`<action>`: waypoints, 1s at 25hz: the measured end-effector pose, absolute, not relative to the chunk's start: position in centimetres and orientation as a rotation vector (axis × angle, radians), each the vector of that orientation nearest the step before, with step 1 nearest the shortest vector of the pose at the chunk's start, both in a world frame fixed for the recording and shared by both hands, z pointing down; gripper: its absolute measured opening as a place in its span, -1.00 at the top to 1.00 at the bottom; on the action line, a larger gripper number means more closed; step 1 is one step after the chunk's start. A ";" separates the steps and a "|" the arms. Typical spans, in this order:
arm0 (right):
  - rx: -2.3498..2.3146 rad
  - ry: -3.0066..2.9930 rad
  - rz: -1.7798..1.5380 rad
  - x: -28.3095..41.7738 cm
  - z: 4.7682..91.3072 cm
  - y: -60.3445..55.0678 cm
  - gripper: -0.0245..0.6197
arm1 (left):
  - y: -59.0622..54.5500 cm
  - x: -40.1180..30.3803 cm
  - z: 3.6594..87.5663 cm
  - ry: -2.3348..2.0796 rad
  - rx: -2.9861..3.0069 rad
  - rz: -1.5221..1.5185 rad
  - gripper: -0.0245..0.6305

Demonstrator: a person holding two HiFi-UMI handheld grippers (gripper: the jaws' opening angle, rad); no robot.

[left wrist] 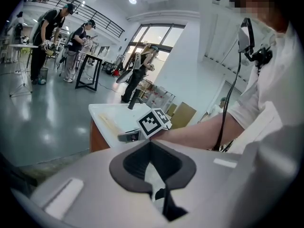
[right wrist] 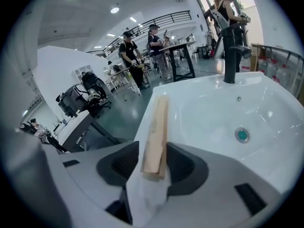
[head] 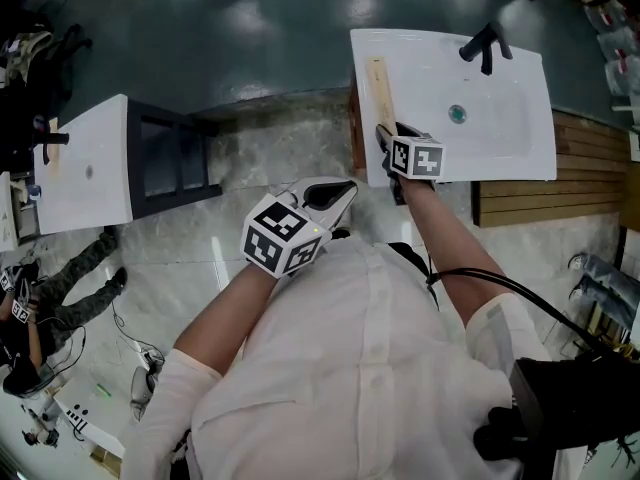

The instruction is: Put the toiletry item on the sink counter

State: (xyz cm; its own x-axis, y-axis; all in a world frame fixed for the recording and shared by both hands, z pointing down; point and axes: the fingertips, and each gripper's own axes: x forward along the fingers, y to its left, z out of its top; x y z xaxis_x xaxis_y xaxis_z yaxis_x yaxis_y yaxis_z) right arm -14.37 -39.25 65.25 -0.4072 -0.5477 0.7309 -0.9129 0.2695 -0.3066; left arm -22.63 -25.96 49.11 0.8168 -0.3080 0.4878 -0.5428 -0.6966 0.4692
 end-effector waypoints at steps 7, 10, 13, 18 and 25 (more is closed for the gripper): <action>1.311 -2.085 0.991 -14.0 64.6 -38.8 0.38 | -25.7 -22.0 49.1 -0.615 2.383 0.496 0.91; 1.313 -2.092 0.989 -13.7 64.2 -38.4 0.38 | -25.3 -21.6 49.0 -0.610 2.385 0.499 0.91; 1.308 -2.104 0.988 -13.5 63.7 -37.7 0.37 | -24.8 -21.0 49.0 -0.606 2.392 0.504 0.91; 1.275 -2.141 0.970 -13.0 62.4 -35.9 0.37 | -23.7 -19.8 48.9 -0.605 2.399 0.508 0.91; 1.176 -2.226 0.921 -11.6 59.6 -32.2 0.37 | -21.6 -16.7 48.3 -0.620 2.410 0.502 0.91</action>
State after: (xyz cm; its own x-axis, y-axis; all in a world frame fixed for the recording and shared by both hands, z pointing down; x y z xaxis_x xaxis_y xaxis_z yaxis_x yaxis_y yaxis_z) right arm -11.60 -32.21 59.64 -0.5307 -0.5377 0.6552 -0.8434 0.4112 -0.3458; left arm -16.70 -21.58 48.26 0.8201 -0.3104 0.4807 -0.5347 -0.7150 0.4505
